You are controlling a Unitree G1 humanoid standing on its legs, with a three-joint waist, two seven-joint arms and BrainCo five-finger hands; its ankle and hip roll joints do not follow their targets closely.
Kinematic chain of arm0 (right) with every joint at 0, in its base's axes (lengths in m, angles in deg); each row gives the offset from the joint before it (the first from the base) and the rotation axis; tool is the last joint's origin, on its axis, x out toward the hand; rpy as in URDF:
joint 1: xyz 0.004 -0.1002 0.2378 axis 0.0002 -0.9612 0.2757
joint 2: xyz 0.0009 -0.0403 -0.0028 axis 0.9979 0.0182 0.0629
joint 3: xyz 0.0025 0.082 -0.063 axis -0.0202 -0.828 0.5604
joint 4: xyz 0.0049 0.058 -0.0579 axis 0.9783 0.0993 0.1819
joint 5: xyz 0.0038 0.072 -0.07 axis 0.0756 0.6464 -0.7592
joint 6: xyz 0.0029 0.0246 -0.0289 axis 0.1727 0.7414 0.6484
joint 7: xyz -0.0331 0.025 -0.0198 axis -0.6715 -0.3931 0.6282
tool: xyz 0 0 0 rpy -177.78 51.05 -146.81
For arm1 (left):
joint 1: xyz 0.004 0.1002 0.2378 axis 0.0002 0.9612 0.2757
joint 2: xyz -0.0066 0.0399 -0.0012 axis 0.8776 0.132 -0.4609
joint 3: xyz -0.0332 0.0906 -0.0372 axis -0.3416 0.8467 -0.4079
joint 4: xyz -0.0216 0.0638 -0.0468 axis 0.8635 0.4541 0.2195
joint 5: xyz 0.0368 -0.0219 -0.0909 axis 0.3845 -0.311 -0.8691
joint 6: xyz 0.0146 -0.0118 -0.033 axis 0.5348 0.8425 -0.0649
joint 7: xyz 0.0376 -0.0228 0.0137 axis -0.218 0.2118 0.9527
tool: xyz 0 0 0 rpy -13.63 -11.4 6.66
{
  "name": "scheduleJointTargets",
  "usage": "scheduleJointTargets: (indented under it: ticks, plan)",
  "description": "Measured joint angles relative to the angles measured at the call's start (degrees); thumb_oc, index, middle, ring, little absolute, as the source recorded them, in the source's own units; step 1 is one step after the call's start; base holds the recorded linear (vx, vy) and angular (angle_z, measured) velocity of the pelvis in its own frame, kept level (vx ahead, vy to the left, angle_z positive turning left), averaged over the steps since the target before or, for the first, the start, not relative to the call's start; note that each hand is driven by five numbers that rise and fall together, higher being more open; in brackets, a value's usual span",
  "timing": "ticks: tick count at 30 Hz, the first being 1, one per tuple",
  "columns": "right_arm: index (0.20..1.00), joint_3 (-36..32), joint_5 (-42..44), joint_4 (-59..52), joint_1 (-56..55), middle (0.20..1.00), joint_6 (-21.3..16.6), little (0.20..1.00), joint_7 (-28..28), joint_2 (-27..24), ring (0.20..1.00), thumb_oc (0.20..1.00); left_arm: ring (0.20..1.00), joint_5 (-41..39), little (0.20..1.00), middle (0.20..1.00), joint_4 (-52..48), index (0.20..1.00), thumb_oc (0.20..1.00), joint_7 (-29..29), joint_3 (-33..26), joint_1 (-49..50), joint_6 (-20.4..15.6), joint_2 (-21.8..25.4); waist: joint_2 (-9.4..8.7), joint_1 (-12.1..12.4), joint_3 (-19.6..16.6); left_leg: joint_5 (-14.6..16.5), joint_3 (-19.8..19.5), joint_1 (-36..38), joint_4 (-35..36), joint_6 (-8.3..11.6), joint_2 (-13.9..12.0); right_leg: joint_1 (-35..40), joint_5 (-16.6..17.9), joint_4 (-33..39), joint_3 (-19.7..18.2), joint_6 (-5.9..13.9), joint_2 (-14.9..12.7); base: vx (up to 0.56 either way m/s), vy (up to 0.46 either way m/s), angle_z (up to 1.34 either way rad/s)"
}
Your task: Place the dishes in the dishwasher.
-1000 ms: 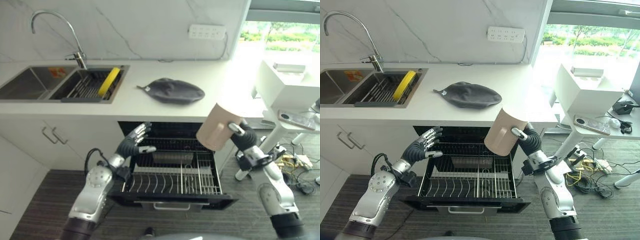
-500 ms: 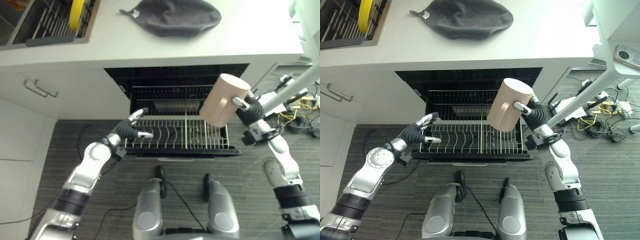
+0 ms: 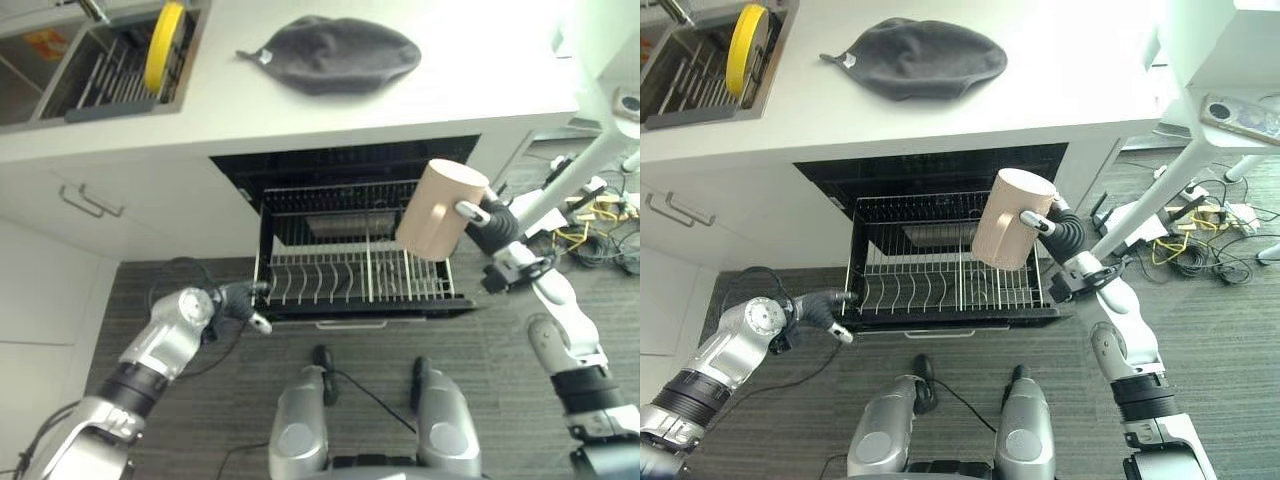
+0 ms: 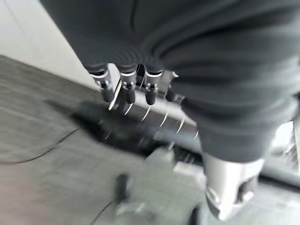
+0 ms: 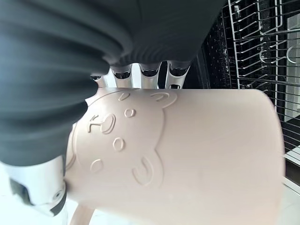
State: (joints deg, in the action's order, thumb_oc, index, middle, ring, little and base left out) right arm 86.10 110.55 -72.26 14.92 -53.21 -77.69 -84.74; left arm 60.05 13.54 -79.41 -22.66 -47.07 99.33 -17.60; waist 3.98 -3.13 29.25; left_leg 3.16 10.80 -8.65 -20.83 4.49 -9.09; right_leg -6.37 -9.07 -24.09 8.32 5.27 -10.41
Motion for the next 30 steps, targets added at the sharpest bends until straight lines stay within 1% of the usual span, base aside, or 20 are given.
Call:
scheduleJointTargets:
  ticks: [1,2,3,5,6,8,9,12,16,18,21,24,26,27,28,29,30]
  plan:
    - [0.200,0.04,-0.02,0.01,0.52,0.200,1.14,0.200,-0.35,0.00,0.200,0.200,1.000,3.70,1.000,1.000,2.24,1.000,1.000,-4.21,0.84,-1.65,1.26,-1.21,-0.10,-0.88,-0.37,0.09,0.32,-0.03,-0.15,-0.14,-0.07,0.18,0.41,0.02,-0.20,0.69,0.02,0.16,0.008,-0.10]
    - [0.200,0.33,-0.04,0.33,0.73,0.200,2.32,0.200,-0.78,0.14,0.200,0.200,1.000,7.93,1.000,1.000,5.05,1.000,1.000,-6.75,3.56,-3.32,1.52,-2.10,-0.37,-1.16,-1.50,0.26,0.57,-0.01,-0.31,-0.29,-0.09,0.12,0.44,0.02,-0.45,0.75,0.17,0.13,-0.003,-0.21]
    - [0.200,0.70,-0.04,0.41,1.13,0.200,3.45,0.200,-1.21,0.14,0.200,0.200,1.000,12.66,1.000,1.000,7.40,1.000,1.000,-11.02,5.64,-4.46,2.14,-2.74,-1.22,-1.55,-2.57,0.53,1.21,0.77,-0.33,-0.35,-0.23,0.38,0.44,0.03,-1.14,0.75,0.38,0.12,-0.013,-0.23]
    - [0.200,0.76,-0.04,0.47,1.44,0.200,3.85,0.200,-1.47,0.16,0.200,0.200,1.000,16.19,1.000,1.000,8.44,1.000,1.000,-14.32,6.98,-4.59,3.07,-2.94,-2.27,-2.06,-3.77,0.76,1.49,0.89,-0.50,-0.19,-0.70,0.40,0.37,0.06,-1.36,0.62,0.78,0.10,-0.012,-0.14]
    - [0.200,1.32,-0.05,1.52,2.02,0.200,4.01,0.200,-1.66,0.17,0.200,0.200,1.000,18.39,1.000,1.000,9.37,1.000,1.000,-15.29,8.70,-4.93,3.75,-3.54,-2.67,-2.15,-4.18,1.11,1.48,1.38,-0.97,0.10,-0.91,1.00,0.29,0.03,-1.40,0.50,0.91,0.08,-0.004,-0.08]
    - [0.200,1.78,-0.10,2.38,2.45,0.200,5.13,0.200,-2.21,0.18,0.200,0.200,1.000,20.69,1.000,1.000,9.88,1.000,1.000,-16.77,9.78,-4.87,4.03,-4.29,-2.80,-2.51,-5.32,1.80,1.51,1.78,-1.70,0.37,-1.35,1.37,0.10,-0.03,-1.48,0.28,1.21,0.06,-0.001,-0.07]
    - [0.200,1.75,-0.11,2.83,2.50,0.200,5.22,0.200,-2.67,0.18,0.200,0.200,1.000,22.52,1.000,1.000,9.76,1.000,1.000,-17.79,10.79,-4.75,4.43,-4.54,-2.83,-2.69,-5.80,1.98,1.51,1.75,-1.82,0.39,-1.55,1.25,-0.40,-0.08,-1.54,-0.50,1.25,0.04,-0.001,-0.03]
    - [0.200,1.70,-1.19,5.98,2.75,0.200,6.42,0.200,-3.27,0.03,0.200,0.200,1.000,25.99,1.000,1.000,9.07,1.000,1.000,-20.65,11.60,-4.83,4.43,-4.83,-2.93,-2.97,-6.12,2.53,1.72,1.47,-2.37,0.74,-1.65,1.14,-0.51,-0.73,-1.92,-0.52,1.23,0.04,-0.007,-0.04]
    - [0.200,1.71,-1.56,11.58,3.52,0.200,7.79,0.200,-3.25,-1.61,0.200,0.200,1.000,32.01,1.000,1.000,5.66,1.000,1.000,-24.65,13.91,-5.18,3.11,-4.69,-2.60,-2.92,-6.28,3.05,1.52,-0.66,-4.55,0.26,-1.41,-0.92,-1.04,-2.96,-2.23,-0.02,0.83,0.01,-0.001,0.00]
    - [0.200,1.69,-2.69,12.56,3.60,0.200,8.39,0.200,-3.32,-2.61,0.200,0.200,1.000,33.67,1.000,1.000,5.11,1.000,1.000,-25.15,14.66,-5.19,2.34,-4.69,-2.23,-2.98,-6.22,3.23,1.21,-1.28,-5.29,0.06,-1.43,-1.24,-1.45,-3.23,-2.03,-0.44,0.82,0.03,0.017,0.05]
    - [0.200,1.72,-3.62,15.76,4.60,0.200,8.91,0.200,-3.57,-3.04,0.200,0.200,1.000,34.16,1.000,1.000,5.11,1.000,1.000,-25.22,15.03,-5.27,1.12,-4.69,-1.92,-2.97,-6.11,3.26,1.15,-1.32,-5.40,0.03,-1.16,-1.59,-1.94,-4.00,-1.98,-0.45,0.51,0.01,0.007,0.01]
    - [0.200,1.76,-5.12,18.13,5.78,0.200,8.96,0.200,-4.04,-3.42,0.200,0.200,1.000,34.14,1.000,1.000,5.60,1.000,1.000,-24.93,15.14,-5.12,0.32,-5.08,-0.64,-2.95,-6.06,3.26,0.90,-1.76,-5.49,0.01,-1.04,-2.06,-1.99,-4.26,-1.93,-0.31,0.48,0.01,0.010,0.01]
    - [0.200,1.79,-5.77,21.42,7.06,0.200,9.15,0.200,-4.63,-3.93,0.200,0.200,1.000,34.13,1.000,1.000,7.05,1.000,1.000,-23.17,15.01,-5.13,-0.15,-6.19,0.26,-2.97,-5.90,3.61,-0.07,-2.35,-6.24,-0.01,-0.82,-2.47,-2.41,-5.19,-1.70,0.08,0.25,0.04,0.027,0.08]
    - [0.200,1.80,-5.93,22.15,7.16,0.200,9.89,0.200,-4.65,-4.47,0.200,0.200,1.000,34.03,1.000,1.000,7.29,1.000,1.000,-22.63,15.05,-5.08,-0.37,-6.65,0.88,-2.85,-5.92,3.64,-0.33,-2.33,-6.25,-0.04,-0.63,-2.42,-2.66,-5.45,-1.58,0.12,0.07,0.06,0.027,0.08]
    - [0.200,1.84,-6.74,22.64,7.58,0.200,10.24,0.200,-4.81,-4.96,0.200,0.200,1.000,33.74,1.000,1.000,8.28,1.000,1.000,-21.00,15.04,-5.07,-0.79,-7.03,1.40,-2.77,-5.72,3.71,-0.86,-2.34,-6.39,-0.04,-0.39,-2.53,-3.04,-5.95,-1.59,-0.01,-0.06,0.06,0.021,0.08]
    - [0.200,1.84,-7.40,24.12,8.13,0.200,10.69,0.200,-4.88,-5.58,0.200,0.200,1.000,33.54,1.000,1.000,10.19,1.000,1.000,-18.67,15.05,-5.01,-1.29,-8.24,2.35,-2.64,-5.75,3.72,-1.04,-2.31,-6.44,-0.05,-0.31,-2.55,-3.56,-6.35,-1.49,-0.44,-0.16,0.09,0.026,0.05]
    - [0.200,1.82,-7.84,24.63,8.40,0.200,11.10,0.200,-4.86,-5.63,0.200,0.200,1.000,33.54,1.000,1.000,10.73,1.000,1.000,-17.87,15.05,-4.98,-1.36,-8.57,2.80,-2.61,-5.67,3.72,-1.14,-2.27,-6.46,-0.05,-0.32,-2.58,-3.70,-6.61,-1.45,-0.51,-0.15,0.10,0.028,0.04]
